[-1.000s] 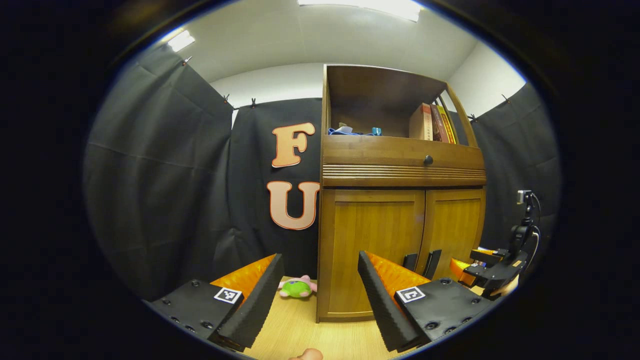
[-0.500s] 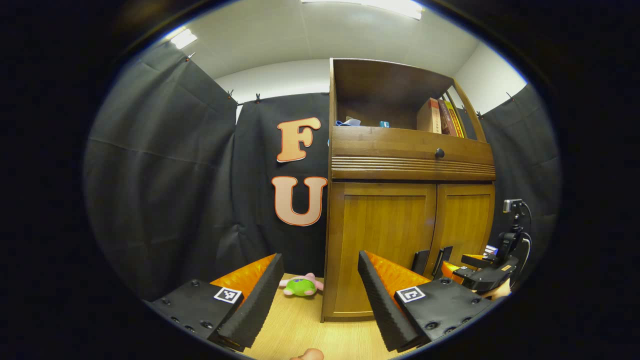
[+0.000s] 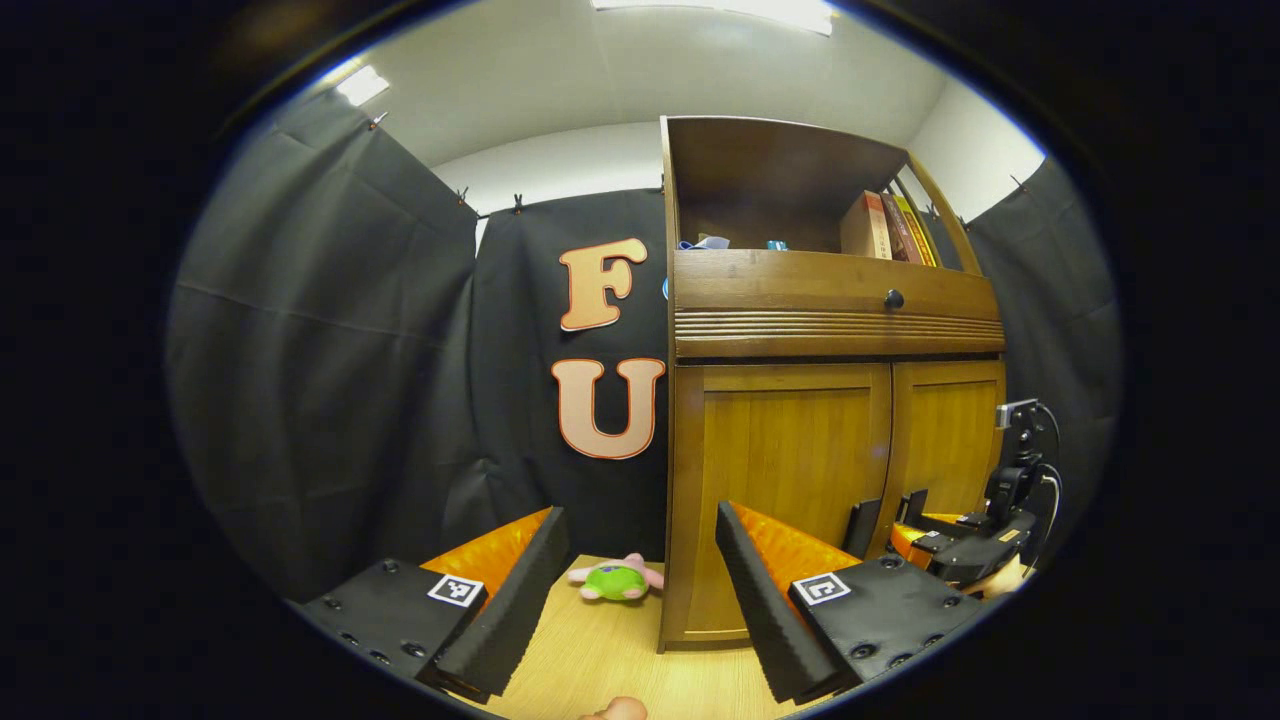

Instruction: Open the right door of the double-door shoe cabinet with the right hand, and open the left door with the left hand.

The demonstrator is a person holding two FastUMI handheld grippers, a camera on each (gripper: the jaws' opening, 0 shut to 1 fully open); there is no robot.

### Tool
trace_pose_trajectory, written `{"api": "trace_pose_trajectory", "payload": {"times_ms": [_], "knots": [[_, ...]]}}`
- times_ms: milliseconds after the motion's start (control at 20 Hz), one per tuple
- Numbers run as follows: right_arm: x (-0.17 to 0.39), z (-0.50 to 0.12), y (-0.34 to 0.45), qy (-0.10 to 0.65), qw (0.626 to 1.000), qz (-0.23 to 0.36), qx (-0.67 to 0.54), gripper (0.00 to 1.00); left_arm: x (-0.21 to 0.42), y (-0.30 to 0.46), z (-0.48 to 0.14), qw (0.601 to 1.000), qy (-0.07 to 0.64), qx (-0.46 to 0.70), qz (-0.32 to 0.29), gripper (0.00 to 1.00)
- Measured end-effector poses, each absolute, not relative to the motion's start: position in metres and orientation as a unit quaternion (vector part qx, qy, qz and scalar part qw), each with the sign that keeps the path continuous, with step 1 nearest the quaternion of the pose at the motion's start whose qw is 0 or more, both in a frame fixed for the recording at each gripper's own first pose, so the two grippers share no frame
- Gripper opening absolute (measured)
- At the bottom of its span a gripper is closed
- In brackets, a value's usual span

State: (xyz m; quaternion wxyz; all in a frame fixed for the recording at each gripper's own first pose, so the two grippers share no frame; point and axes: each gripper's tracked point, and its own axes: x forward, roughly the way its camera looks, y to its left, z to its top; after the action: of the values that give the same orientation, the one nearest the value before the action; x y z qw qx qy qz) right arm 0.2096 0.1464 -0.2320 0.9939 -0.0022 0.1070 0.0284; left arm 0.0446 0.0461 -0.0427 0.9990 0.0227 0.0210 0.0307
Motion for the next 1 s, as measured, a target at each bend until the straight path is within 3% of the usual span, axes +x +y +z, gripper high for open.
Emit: {"api": "trace_pose_trajectory", "payload": {"times_ms": [200,250,300,700,750,800,1000], "knots": [[0.213,-0.239,0.147,0.120,0.992,0.030,0.011,0.38,0.043,0.047,-0.045,0.999,0.024,0.028,0.034,0.95],[0.212,-0.238,0.147,0.119,0.992,0.031,0.009,0.27,0.043,0.047,-0.044,0.999,0.024,0.029,0.034,0.95],[0.211,-0.238,0.147,0.119,0.992,0.032,0.010,0.36,0.042,0.048,-0.044,0.999,0.024,0.029,0.035,0.95],[0.181,-0.231,0.145,0.109,0.992,0.064,0.024,0.32,0.027,0.049,-0.041,0.998,0.028,0.028,0.041,0.95],[0.173,-0.230,0.143,0.112,0.991,0.070,0.026,0.23,0.025,0.049,-0.040,0.998,0.027,0.028,0.042,0.95],[0.167,-0.230,0.142,0.114,0.990,0.076,0.029,0.31,0.021,0.048,-0.039,0.998,0.027,0.027,0.042,0.95],[0.133,-0.224,0.131,0.122,0.987,0.095,0.035,0.31,0.009,0.041,-0.035,0.999,0.024,0.026,0.038,0.96]]}}
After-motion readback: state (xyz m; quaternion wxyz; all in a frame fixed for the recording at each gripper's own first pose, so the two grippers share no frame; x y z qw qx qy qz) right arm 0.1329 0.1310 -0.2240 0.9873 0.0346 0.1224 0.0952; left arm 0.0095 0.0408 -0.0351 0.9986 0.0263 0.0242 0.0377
